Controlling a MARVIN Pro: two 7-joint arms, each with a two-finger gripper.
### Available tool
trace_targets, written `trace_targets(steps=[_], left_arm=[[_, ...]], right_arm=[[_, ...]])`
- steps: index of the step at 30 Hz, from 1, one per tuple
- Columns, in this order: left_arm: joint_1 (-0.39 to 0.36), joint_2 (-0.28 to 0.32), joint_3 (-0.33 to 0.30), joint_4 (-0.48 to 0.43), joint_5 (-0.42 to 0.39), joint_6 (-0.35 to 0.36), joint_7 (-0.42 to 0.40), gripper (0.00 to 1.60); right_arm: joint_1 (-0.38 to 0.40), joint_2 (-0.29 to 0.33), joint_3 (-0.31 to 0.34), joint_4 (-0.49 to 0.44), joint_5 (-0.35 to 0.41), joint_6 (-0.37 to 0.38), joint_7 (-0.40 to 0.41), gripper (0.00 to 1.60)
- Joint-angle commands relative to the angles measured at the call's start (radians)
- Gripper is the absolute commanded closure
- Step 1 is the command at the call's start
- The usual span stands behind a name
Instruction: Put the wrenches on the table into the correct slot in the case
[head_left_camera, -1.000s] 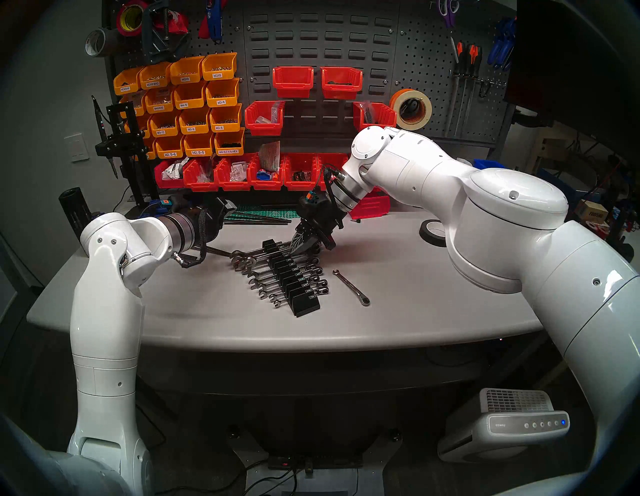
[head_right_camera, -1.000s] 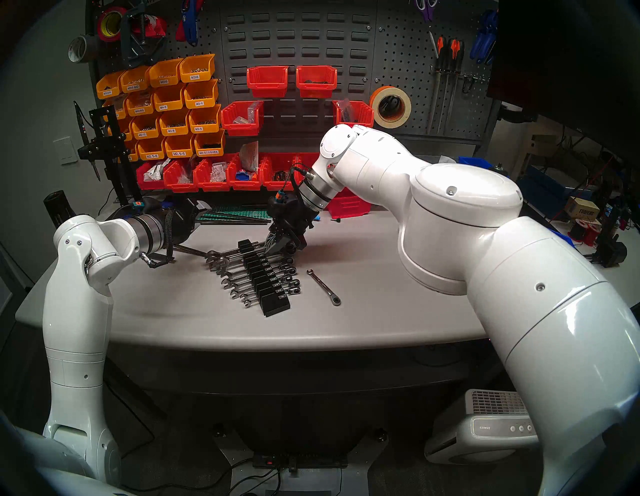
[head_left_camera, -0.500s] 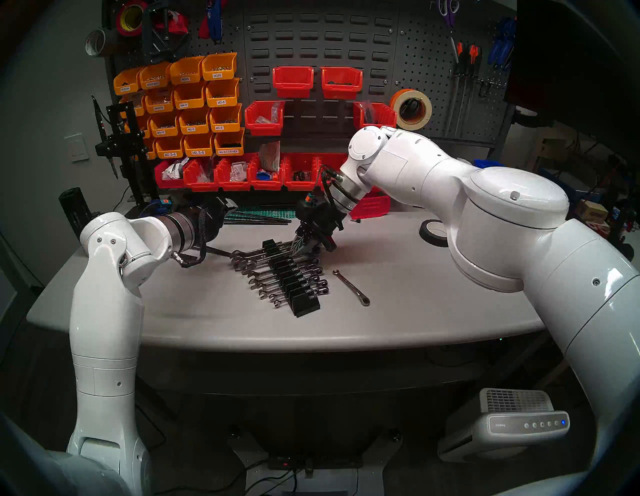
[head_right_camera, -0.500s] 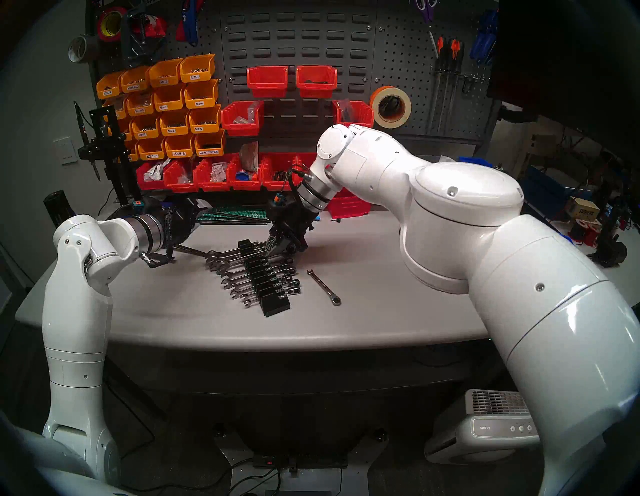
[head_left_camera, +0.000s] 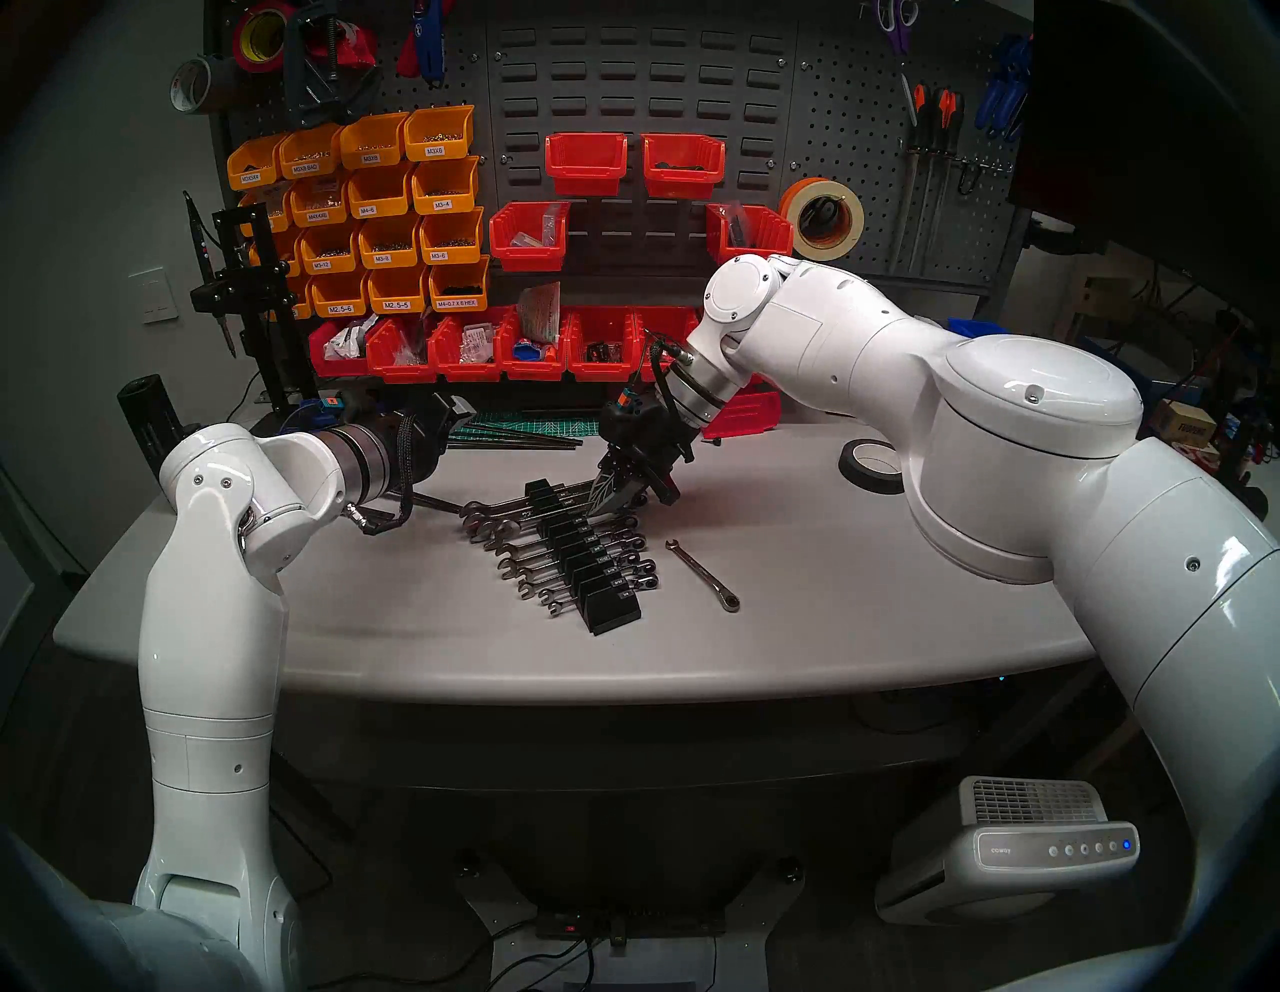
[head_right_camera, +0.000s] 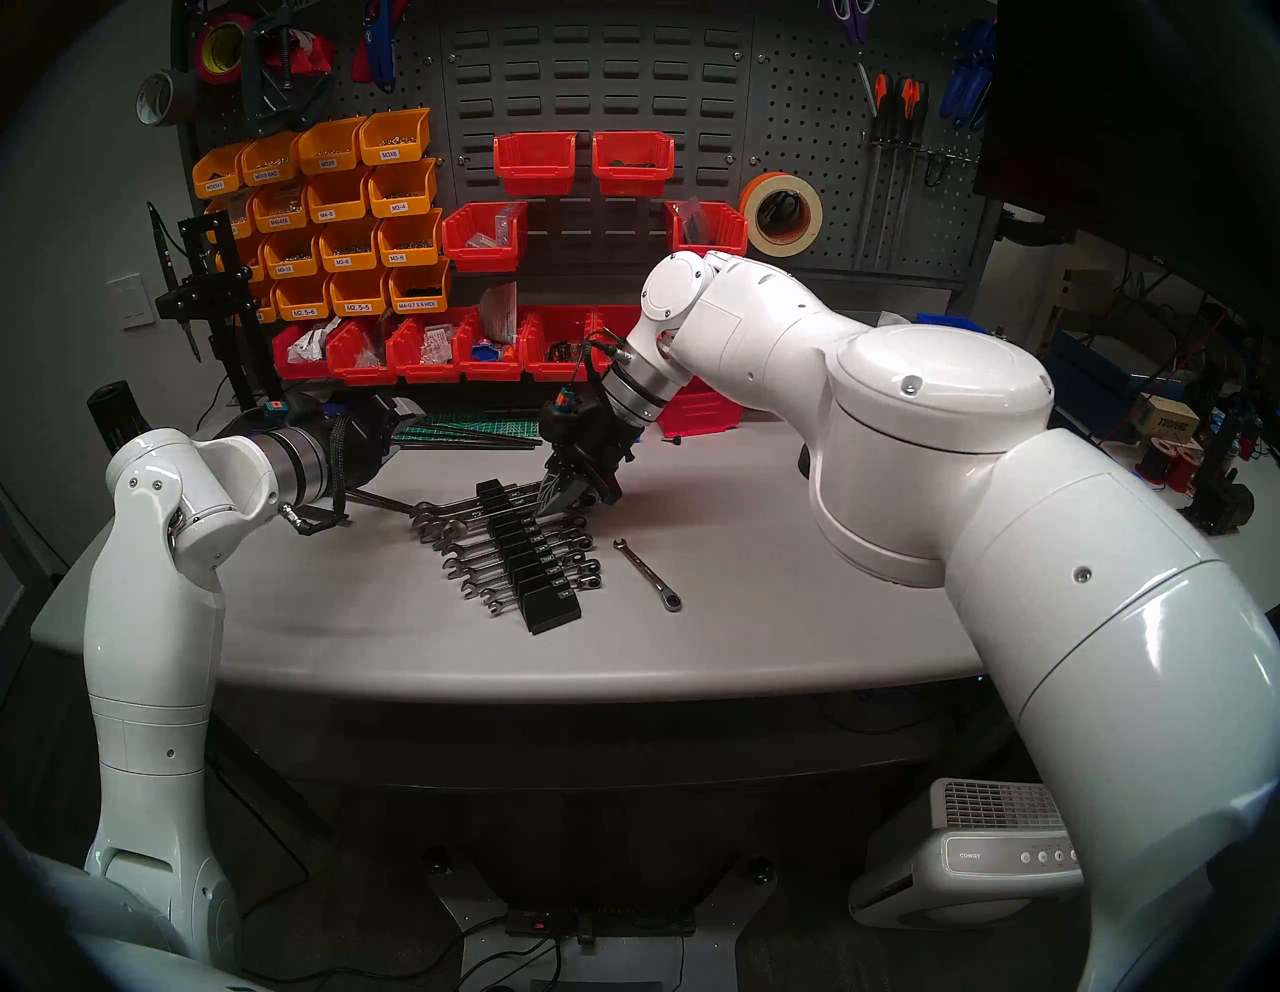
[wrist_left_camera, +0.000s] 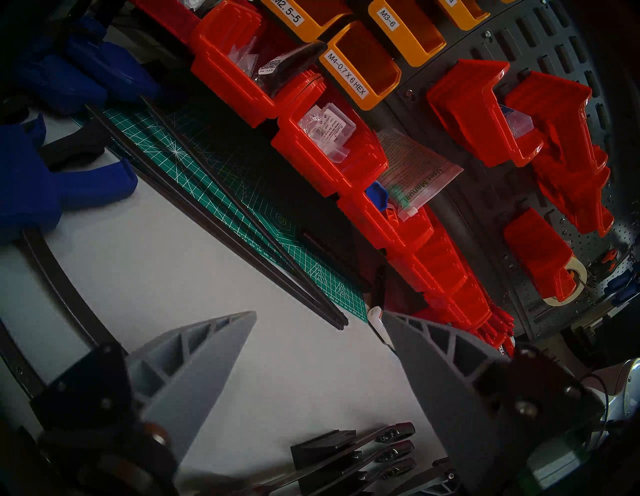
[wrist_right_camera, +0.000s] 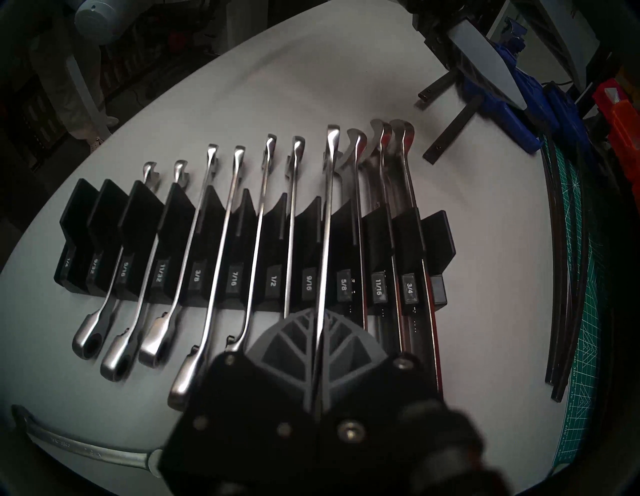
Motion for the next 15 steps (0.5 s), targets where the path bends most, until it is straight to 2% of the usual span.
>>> trace_targets(steps=[1,3,11,13,15], left_arm=[[-0.029,0.0,-0.001,-0.033,-0.002,-0.006,-0.014,0.2],[-0.029,0.0,-0.001,-0.033,-0.002,-0.006,-0.014,0.2],[-0.029,0.0,-0.001,-0.032,-0.003,-0.008,-0.014,0.2],[-0.029,0.0,-0.001,-0.032,-0.003,-0.008,-0.015,0.2],[-0.03,0.0,-0.001,-0.031,-0.004,-0.008,-0.015,0.2]], right_arm=[[0.045,-0.002,0.0,-0.002,0.023,0.008,-0.002,1.27],[0.044,-0.002,-0.001,-0.001,0.027,0.01,-0.002,1.04],[0.049,-0.008,-0.009,0.005,0.03,0.014,-0.002,1.03],[0.049,-0.01,-0.009,0.008,0.032,0.011,-0.002,1.19],[0.051,-0.011,-0.011,0.009,0.034,0.011,-0.002,1.23]])
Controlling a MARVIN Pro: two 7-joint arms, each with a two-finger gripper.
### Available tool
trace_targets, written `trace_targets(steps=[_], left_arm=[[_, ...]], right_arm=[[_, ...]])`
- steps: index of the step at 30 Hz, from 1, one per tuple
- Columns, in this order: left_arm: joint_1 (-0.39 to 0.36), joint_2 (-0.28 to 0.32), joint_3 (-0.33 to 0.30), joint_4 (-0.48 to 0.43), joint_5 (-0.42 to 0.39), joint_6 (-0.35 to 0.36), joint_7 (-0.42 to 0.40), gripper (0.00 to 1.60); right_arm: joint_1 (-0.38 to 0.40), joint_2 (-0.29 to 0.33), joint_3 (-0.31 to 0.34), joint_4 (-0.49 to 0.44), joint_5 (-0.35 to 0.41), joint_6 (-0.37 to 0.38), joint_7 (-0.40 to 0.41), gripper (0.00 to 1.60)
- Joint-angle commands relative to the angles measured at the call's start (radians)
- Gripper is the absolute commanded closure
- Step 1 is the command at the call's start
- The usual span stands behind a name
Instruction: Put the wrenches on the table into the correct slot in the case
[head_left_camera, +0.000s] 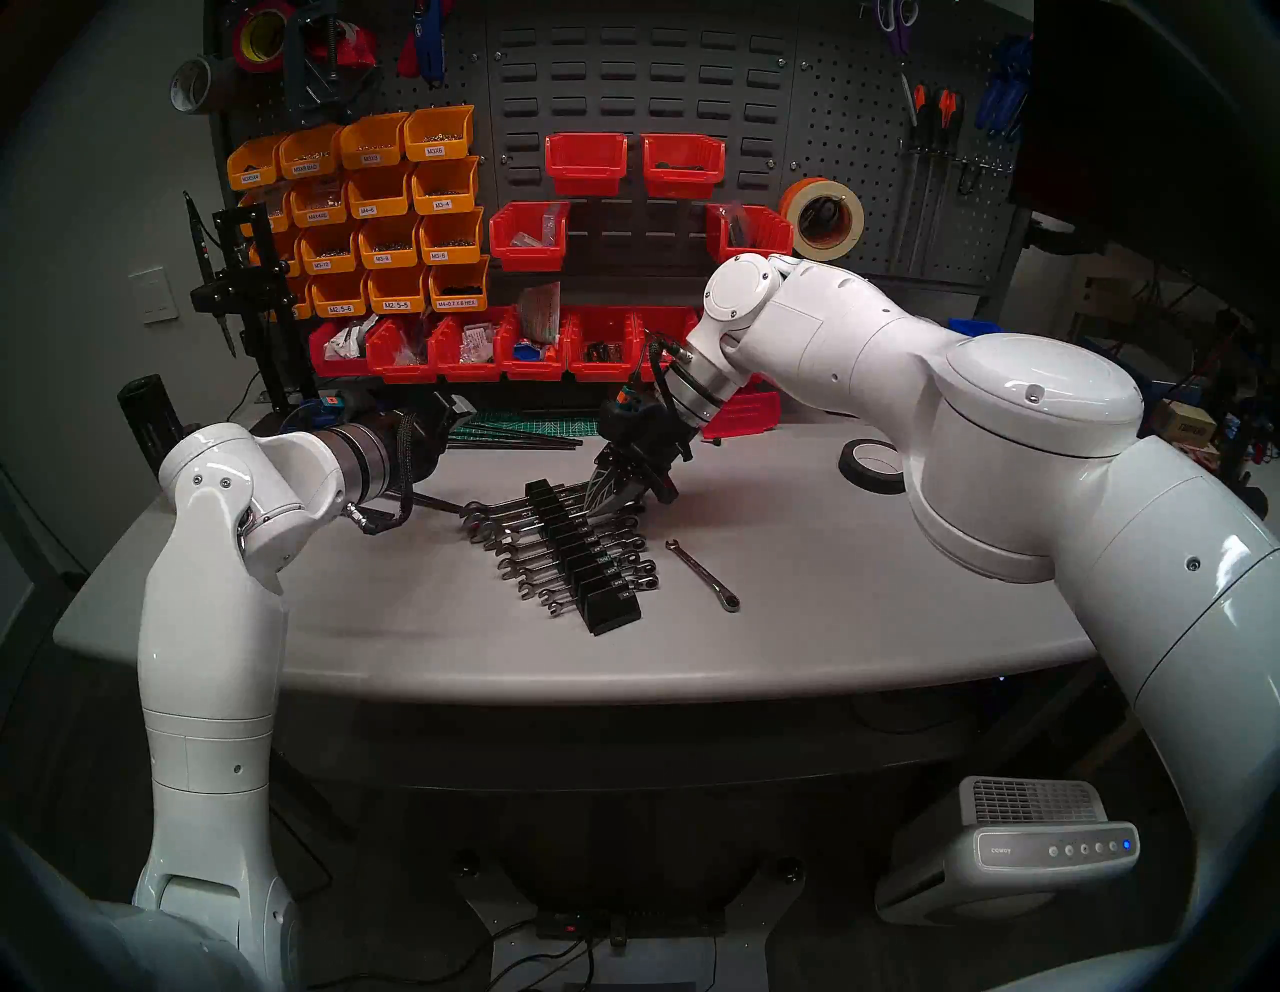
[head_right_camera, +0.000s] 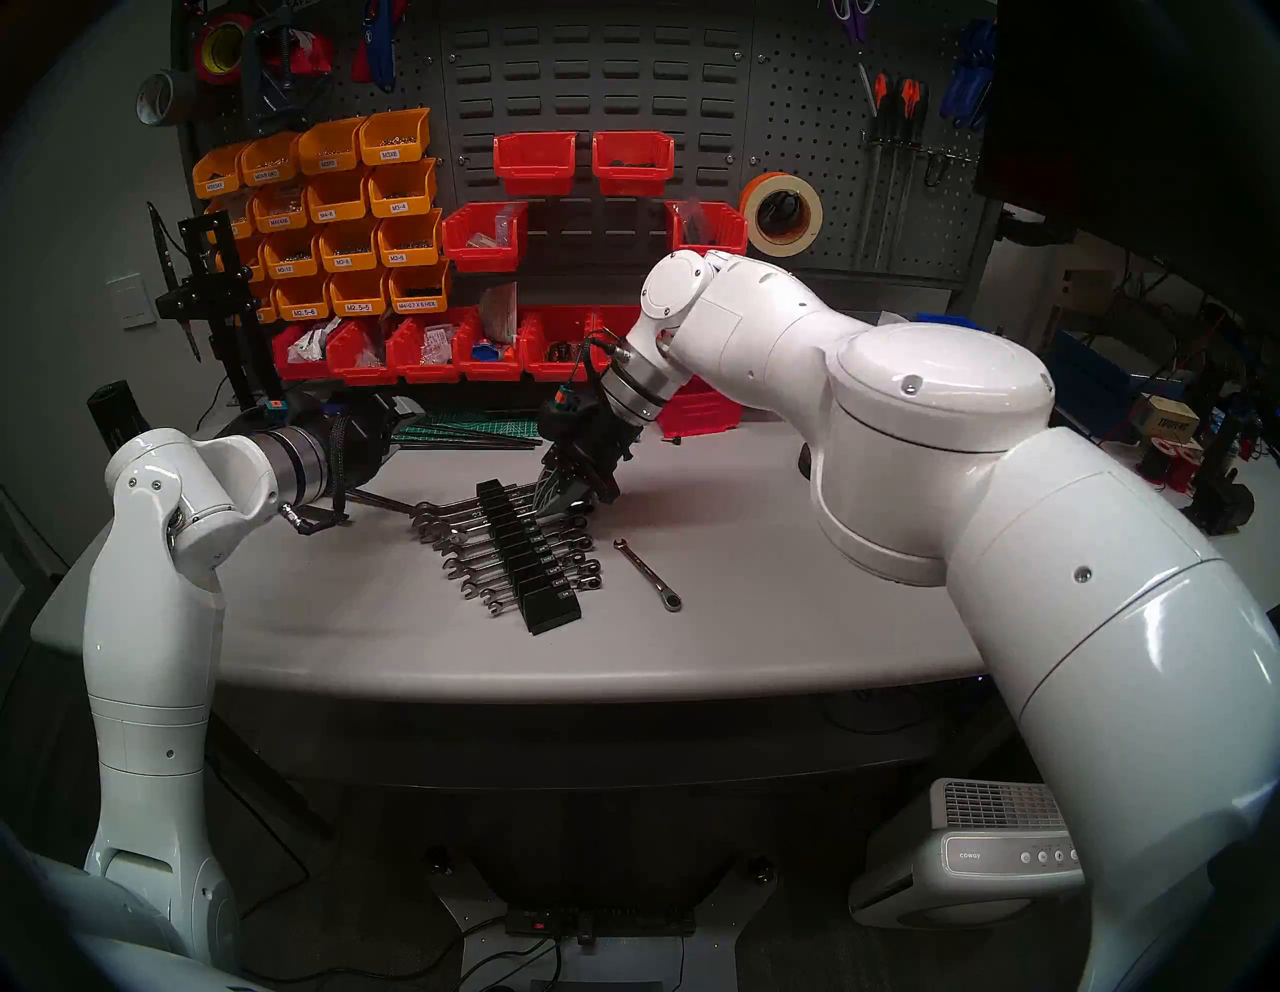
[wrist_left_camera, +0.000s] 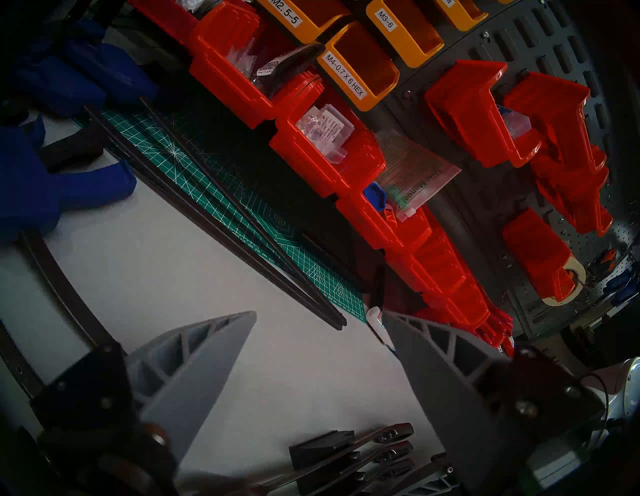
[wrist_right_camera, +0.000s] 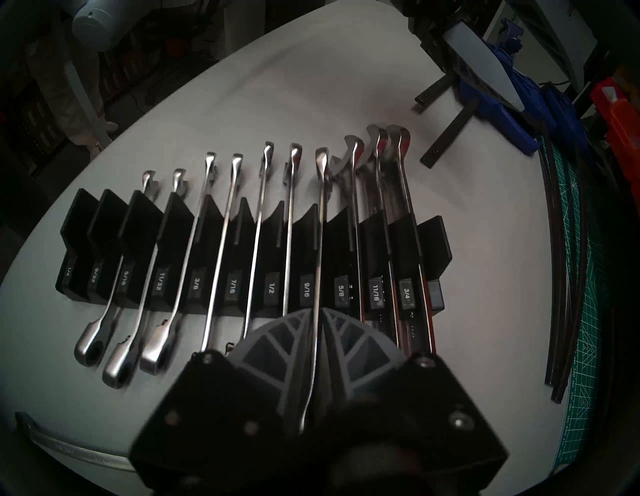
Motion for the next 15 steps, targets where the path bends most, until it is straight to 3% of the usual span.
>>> trace_targets(steps=[1,5,7,15], left_arm=[[-0.032,0.0,-0.001,-0.027,-0.003,-0.006,-0.015,0.19],[-0.034,0.0,0.001,-0.026,-0.003,-0.006,-0.015,0.19],[-0.036,0.0,0.002,-0.026,-0.003,-0.007,-0.015,0.19],[-0.035,0.002,0.007,-0.033,0.0,-0.008,-0.014,0.14]], right_arm=[[0.049,-0.01,-0.001,0.008,0.016,0.002,-0.002,1.1],[0.055,-0.01,0.0,0.012,0.02,-0.002,-0.002,1.12],[0.06,-0.009,0.006,0.014,0.027,-0.003,-0.002,1.02],[0.073,0.019,0.037,-0.001,0.071,-0.008,-0.002,0.97]])
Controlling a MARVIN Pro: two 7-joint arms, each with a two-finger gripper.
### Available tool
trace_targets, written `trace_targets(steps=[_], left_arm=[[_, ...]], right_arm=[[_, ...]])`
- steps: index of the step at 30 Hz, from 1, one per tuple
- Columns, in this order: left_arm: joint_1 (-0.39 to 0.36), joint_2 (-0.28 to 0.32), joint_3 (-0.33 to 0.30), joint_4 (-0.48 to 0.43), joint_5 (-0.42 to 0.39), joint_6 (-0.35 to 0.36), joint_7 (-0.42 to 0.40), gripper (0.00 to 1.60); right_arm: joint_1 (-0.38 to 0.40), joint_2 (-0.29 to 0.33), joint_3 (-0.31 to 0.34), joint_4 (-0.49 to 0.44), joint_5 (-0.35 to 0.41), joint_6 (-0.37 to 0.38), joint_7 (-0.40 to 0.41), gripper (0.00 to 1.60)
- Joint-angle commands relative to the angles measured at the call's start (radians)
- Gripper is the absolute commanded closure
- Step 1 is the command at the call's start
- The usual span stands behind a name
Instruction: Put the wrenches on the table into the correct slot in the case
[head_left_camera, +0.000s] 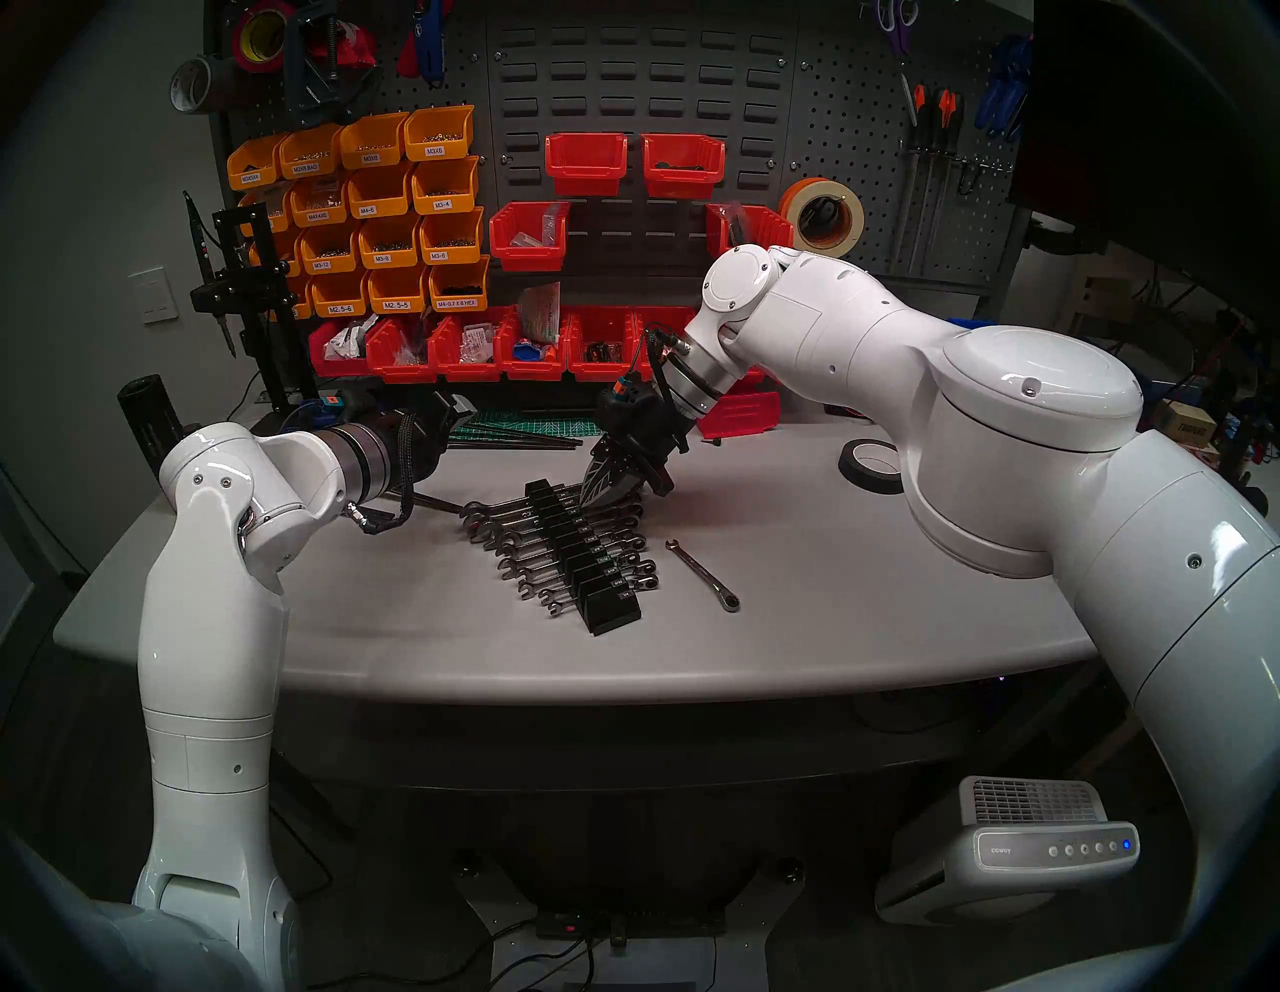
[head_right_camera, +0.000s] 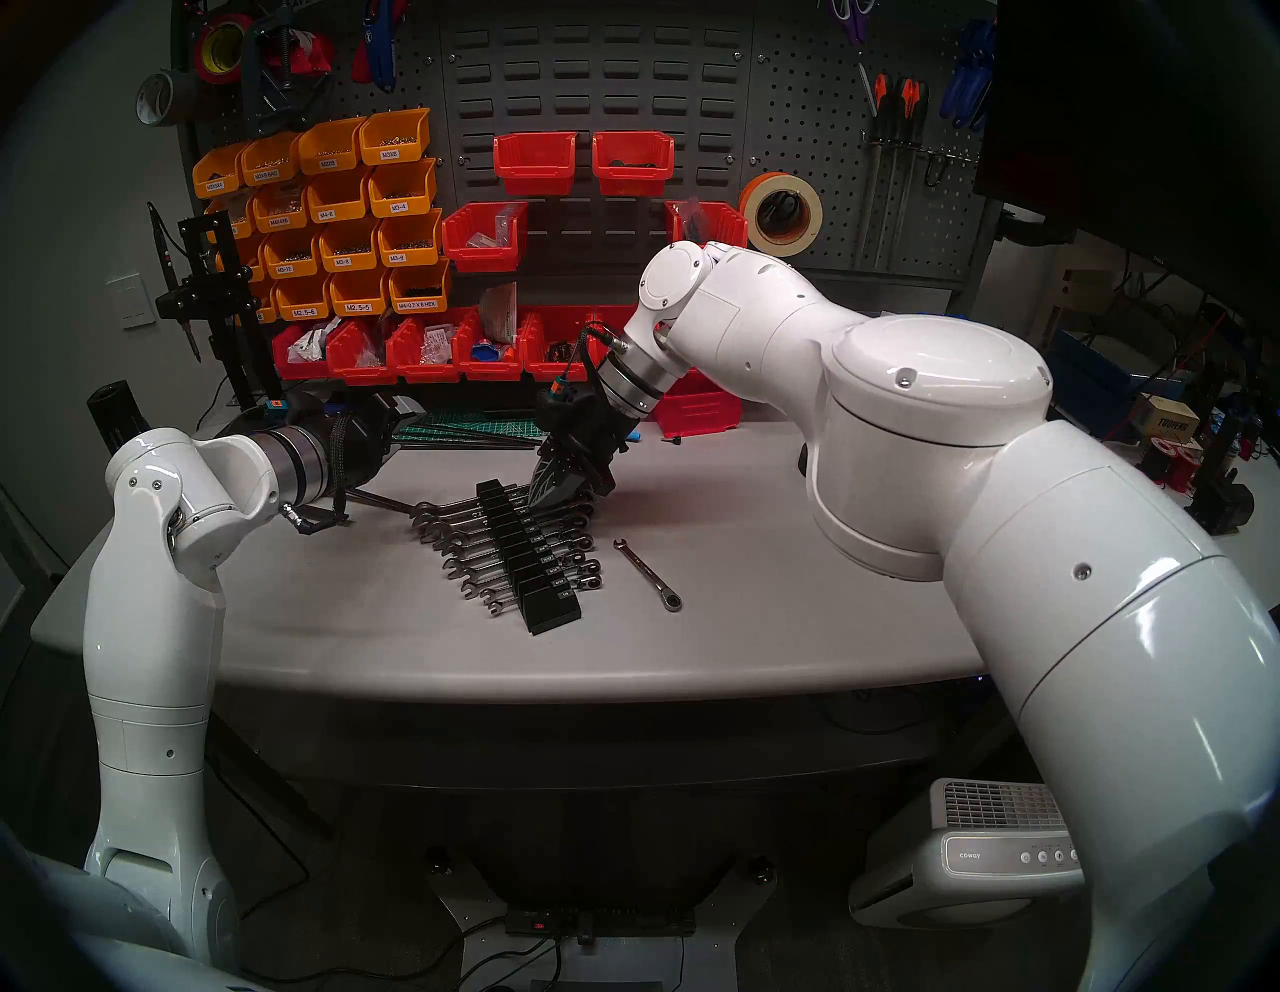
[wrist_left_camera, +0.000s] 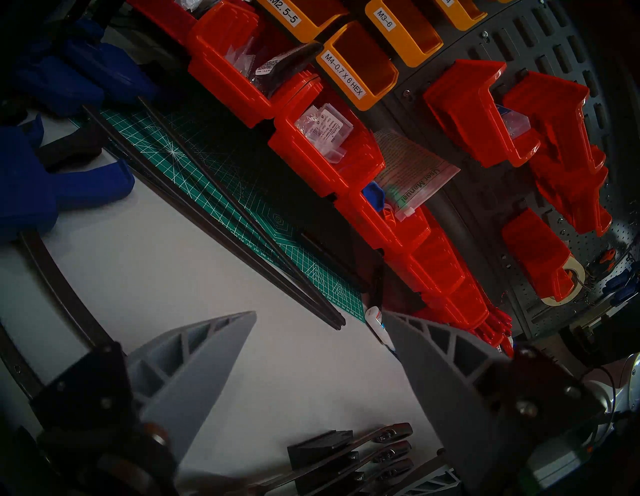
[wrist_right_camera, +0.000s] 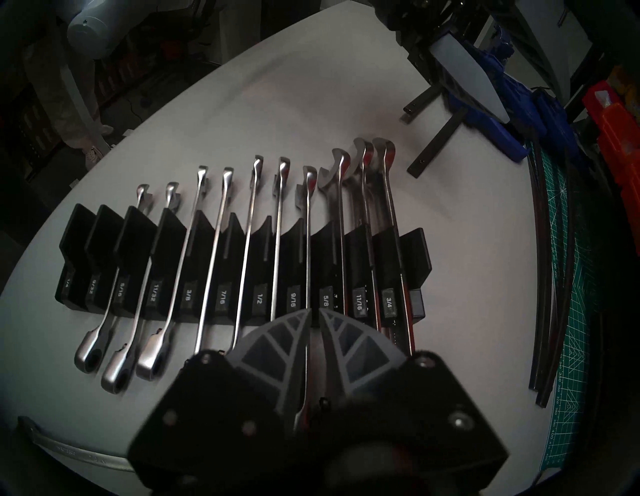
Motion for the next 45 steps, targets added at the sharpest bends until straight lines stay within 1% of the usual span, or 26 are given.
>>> trace_targets(steps=[1,3,4,8,9,15,16,18,21,22,23,24,25,26,27,28,30,31,35,37,39,41,42,44,45], left_arm=[[-0.033,0.001,0.005,-0.037,0.001,-0.005,-0.015,0.14],[-0.031,0.001,0.007,-0.042,0.002,-0.005,-0.015,0.14],[-0.03,0.001,0.008,-0.044,0.002,-0.005,-0.015,0.14],[-0.025,0.004,0.01,-0.055,0.005,-0.005,-0.014,0.13],[-0.025,0.004,0.01,-0.055,0.005,-0.005,-0.014,0.13],[-0.019,0.006,0.01,-0.072,0.006,-0.006,-0.011,0.12],[-0.018,0.008,0.011,-0.075,0.008,-0.006,-0.012,0.13],[-0.016,0.009,0.011,-0.083,0.011,-0.008,-0.012,0.13],[-0.014,0.012,0.011,-0.096,0.022,-0.013,-0.011,0.12],[-0.013,0.013,0.012,-0.099,0.023,-0.013,-0.01,0.12],[-0.013,0.013,0.012,-0.101,0.024,-0.013,-0.009,0.11],[-0.012,0.014,0.013,-0.105,0.029,-0.014,-0.009,0.11],[-0.011,0.015,0.014,-0.111,0.034,-0.014,-0.009,0.13],[-0.01,0.015,0.014,-0.115,0.037,-0.015,-0.009,0.13],[-0.009,0.015,0.014,-0.12,0.04,-0.015,-0.011,0.13],[-0.008,0.015,0.015,-0.123,0.042,-0.015,-0.01,0.13],[-0.006,0.016,0.015,-0.129,0.047,-0.015,-0.01,0.12],[-0.005,0.016,0.015,-0.132,0.049,-0.015,-0.01,0.11],[0.003,0.016,0.018,-0.143,0.058,-0.014,-0.009,0.11],[0.006,0.016,0.019,-0.147,0.064,-0.014,-0.008,0.11],[0.01,0.017,0.019,-0.15,0.069,-0.015,-0.006,0.1],[0.012,0.018,0.018,-0.153,0.077,-0.017,-0.005,0.1],[0.012,0.018,0.018,-0.153,0.077,-0.017,-0.005,0.1],[0.013,0.02,0.014,-0.155,0.089,-0.022,-0.001,0.08],[0.013,0.02,0.014,-0.155,0.089,-0.022,-0.001,0.08]], right_arm=[[0.056,0.036,0.044,-0.022,0.058,-0.007,-0.002,0.99],[0.056,0.05,0.057,-0.035,0.074,-0.01,-0.002,0.99],[0.057,0.057,0.059,-0.044,0.079,-0.006,-0.002,0.97],[0.056,0.106,0.086,-0.086,0.113,-0.012,-0.002,0.92],[0.056,0.106,0.086,-0.086,0.113,-0.012,-0.002,0.92],[0.055,0.182,0.109,-0.176,0.145,-0.007,-0.002,0.86],[0.054,0.191,0.111,-0.183,0.145,-0.017,-0.002,0.85],[0.049,0.221,0.119,-0.218,0.157,-0.009,-0.002,0.85],[0.037,0.251,0.136,-0.243,0.175,-0.012,-0.002,0.85],[0.035,0.269,0.137,-0.27,0.179,-0.009,-0.002,0.84],[0.028,0.268,0.147,-0.264,0.191,-0.008,-0.002,0.83],[0.025,0.293,0.152,-0.298,0.197,-0.009,-0.002,0.77],[0.02,0.281,0.158,-0.283,0.206,-0.009,-0.002,0.67],[0.016,0.312,0.164,-0.322,0.212,-0.01,-0.002,0.55],[0.013,0.31,0.163,-0.321,0.211,-0.013,-0.002,0.51],[0.008,0.329,0.167,-0.345,0.219,-0.01,-0.002,0.5],[-0.001,0.338,0.176,-0.366,0.23,-0.017,-0.002,0.45],[-0.009,0.356,0.19,-0.392,0.246,-0.02,-0.002,0.45],[-0.028,0.39,0.204,-0.456,0.267,-0.019,-0.008,0.4],[-0.038,0.414,0.212,-0.489,0.277,-0.023,-0.017,0.36],[-0.047,0.436,0.212,-0.513,0.28,-0.021,-0.022,0.26],[-0.054,0.459,0.217,-0.54,0.288,-0.021,-0.031,0.24],[-0.054,0.459,0.217,-0.54,0.288,-0.021,-0.031,0.24],[-0.063,0.491,0.225,-0.584,0.295,-0.026,-0.055,0.23],[-0.063,0.491,0.225,-0.584,0.295,-0.026,-0.055,0.23]])
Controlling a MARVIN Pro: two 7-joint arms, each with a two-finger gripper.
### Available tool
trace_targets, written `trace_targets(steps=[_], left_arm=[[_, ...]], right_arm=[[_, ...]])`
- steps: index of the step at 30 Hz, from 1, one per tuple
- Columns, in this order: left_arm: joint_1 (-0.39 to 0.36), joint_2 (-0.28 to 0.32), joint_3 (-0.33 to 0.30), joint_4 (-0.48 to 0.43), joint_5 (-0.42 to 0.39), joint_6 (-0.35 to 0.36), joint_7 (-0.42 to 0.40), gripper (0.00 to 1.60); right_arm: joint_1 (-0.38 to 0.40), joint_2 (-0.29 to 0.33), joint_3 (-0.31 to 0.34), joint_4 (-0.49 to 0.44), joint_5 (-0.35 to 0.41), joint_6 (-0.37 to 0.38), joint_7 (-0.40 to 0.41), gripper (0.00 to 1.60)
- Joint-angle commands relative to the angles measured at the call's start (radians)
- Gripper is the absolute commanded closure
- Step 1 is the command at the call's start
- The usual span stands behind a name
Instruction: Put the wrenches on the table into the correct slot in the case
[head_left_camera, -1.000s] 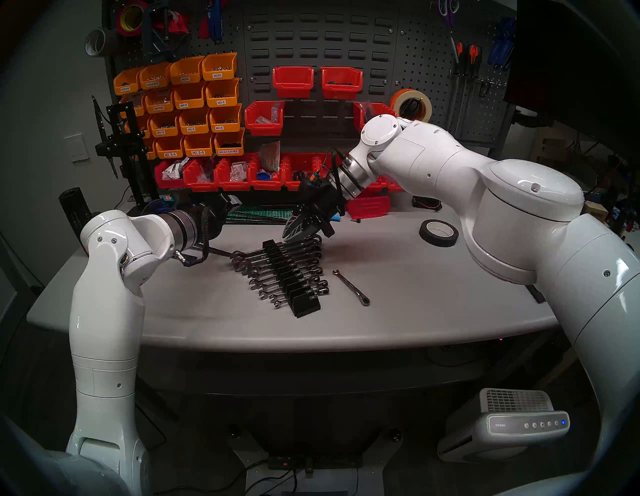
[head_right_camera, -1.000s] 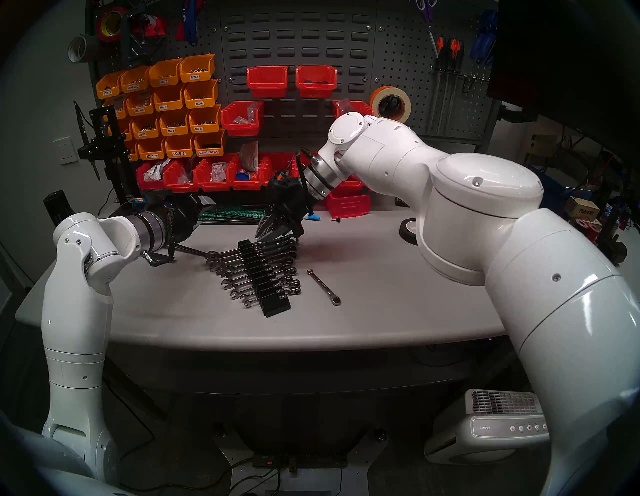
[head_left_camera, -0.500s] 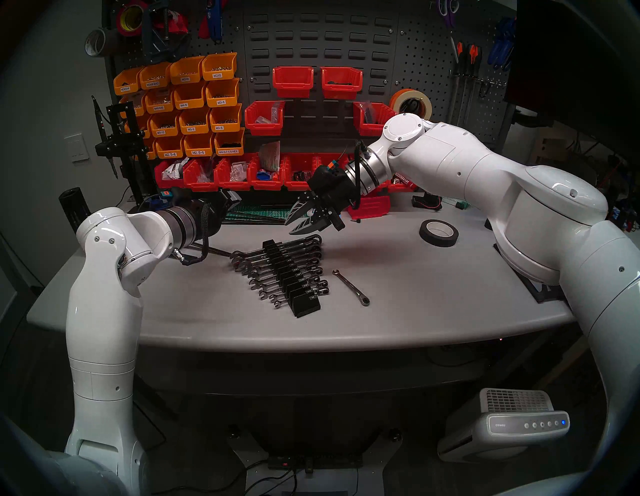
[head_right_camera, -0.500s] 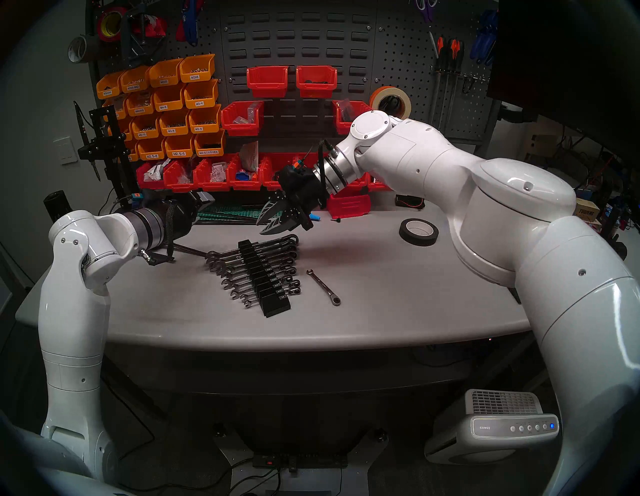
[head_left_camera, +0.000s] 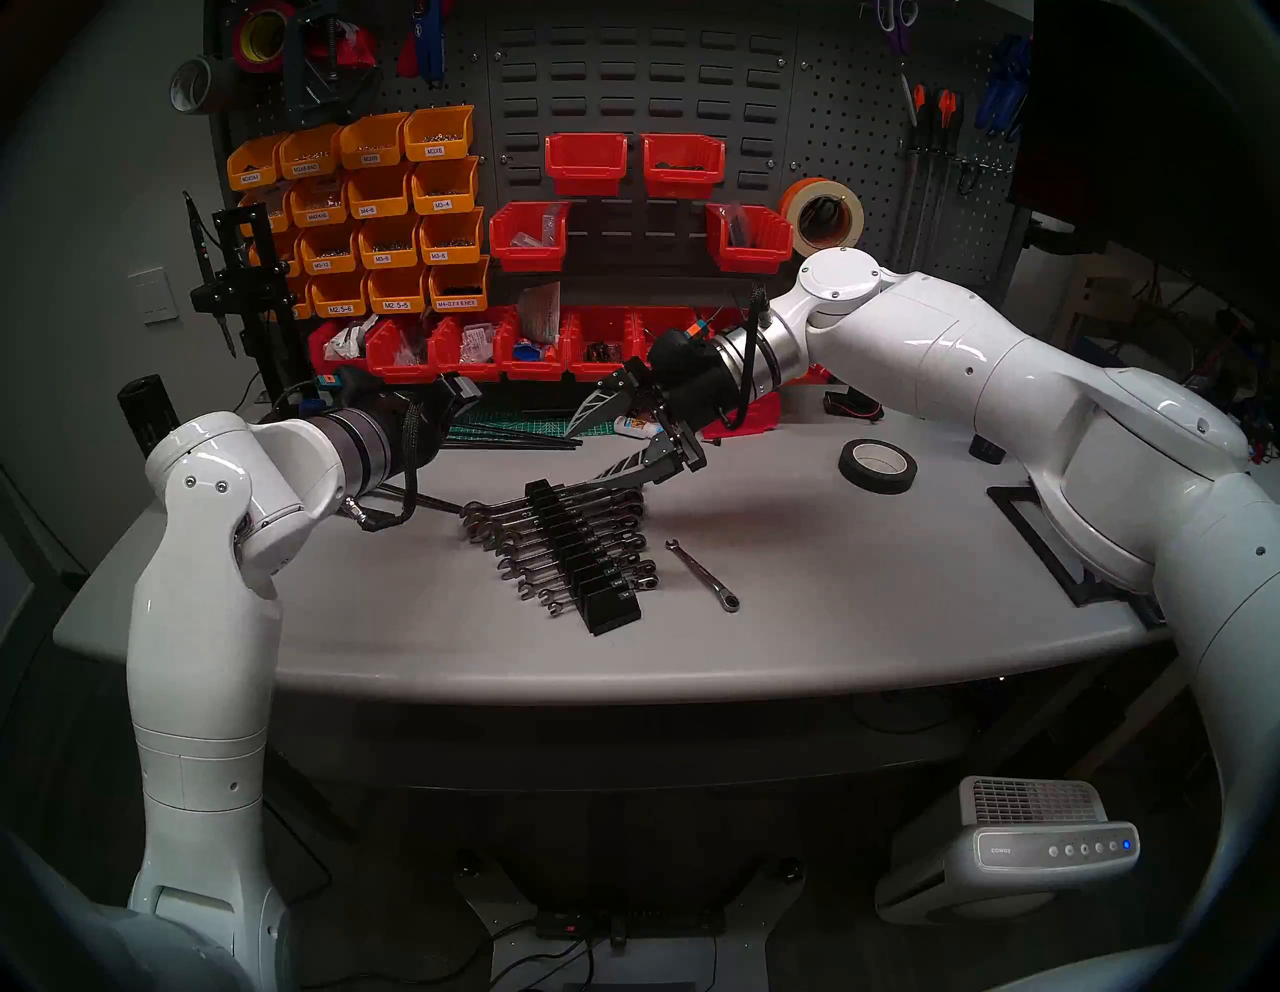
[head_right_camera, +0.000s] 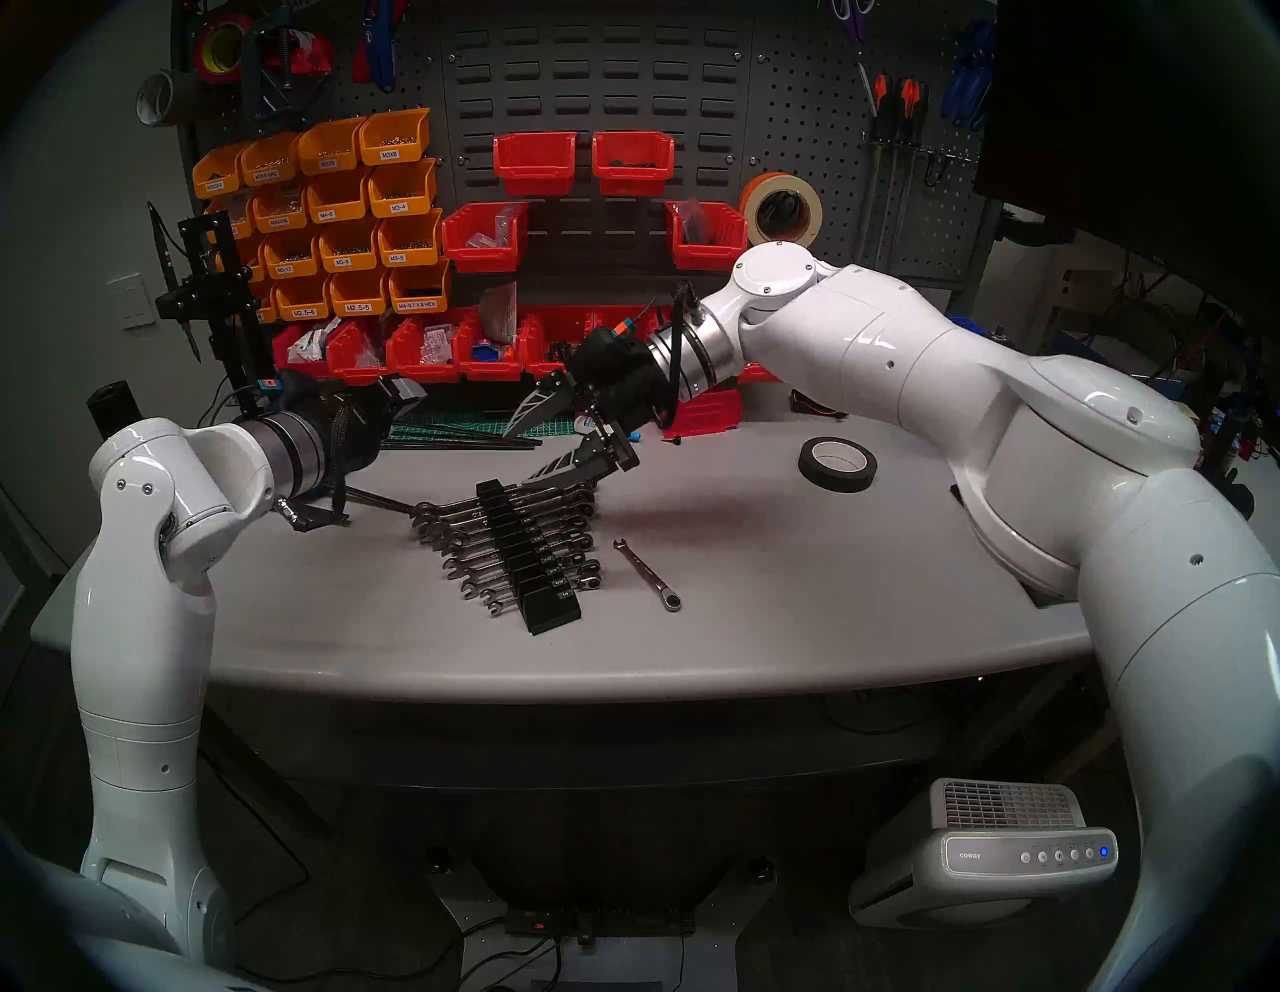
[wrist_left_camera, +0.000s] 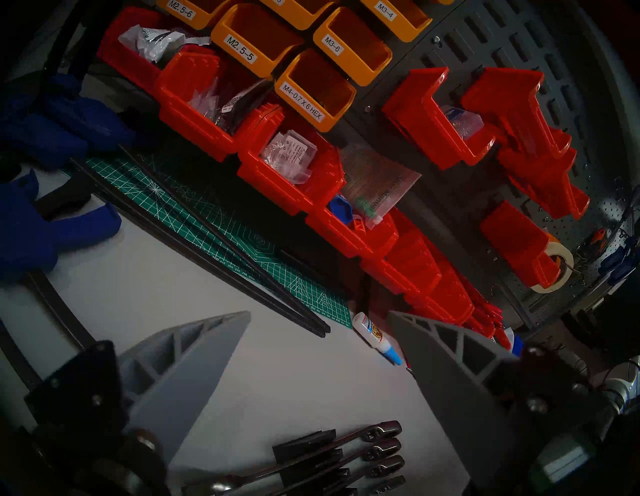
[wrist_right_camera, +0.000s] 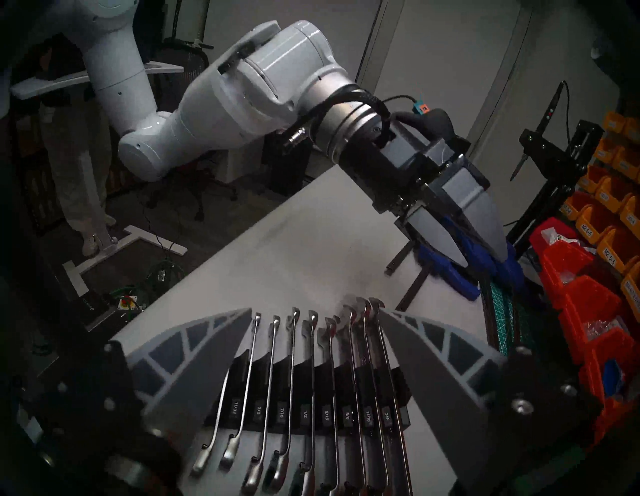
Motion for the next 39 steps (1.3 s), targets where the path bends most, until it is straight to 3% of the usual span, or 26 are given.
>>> trace_targets(steps=[1,4,5,6,26,33,35,36,38,39], left_arm=[[-0.017,0.005,-0.01,-0.039,0.019,-0.017,-0.003,0.03],[-0.017,0.006,-0.013,-0.039,0.025,-0.02,-0.002,0.0],[-0.017,0.006,-0.015,-0.04,0.029,-0.022,-0.002,0.0],[-0.017,0.007,-0.016,-0.041,0.034,-0.025,-0.002,0.0],[-0.006,0.003,-0.023,-0.082,0.097,-0.073,-0.012,0.0],[0.001,0.001,-0.02,-0.087,0.115,-0.088,-0.018,0.0],[0.002,0.001,-0.019,-0.088,0.119,-0.09,-0.018,0.0],[0.002,0.001,-0.019,-0.088,0.121,-0.092,-0.019,0.0],[0.003,0.001,-0.018,-0.088,0.123,-0.093,-0.019,0.0],[0.004,0.001,-0.018,-0.088,0.125,-0.095,-0.02,0.0]], right_arm=[[-0.012,0.11,0.045,-0.1,0.042,-0.008,-0.058,0.23],[-0.023,0.124,0.055,-0.121,0.052,-0.016,-0.083,0.21],[-0.03,0.133,0.059,-0.138,0.059,-0.018,-0.095,0.03],[-0.035,0.144,0.062,-0.157,0.062,-0.021,-0.106,0.0],[-0.111,0.343,0.094,-0.485,0.07,-0.057,-0.381,0.0],[-0.124,0.439,0.088,-0.618,0.062,-0.034,-0.487,0.0],[-0.127,0.442,0.089,-0.627,0.058,-0.036,-0.498,0.0],[-0.13,0.479,0.084,-0.67,0.058,-0.025,-0.513,0.0],[-0.138,0.469,0.084,-0.668,0.055,-0.025,-0.522,0.0],[-0.141,0.505,0.08,-0.709,0.052,-0.018,-0.537,0.0]])
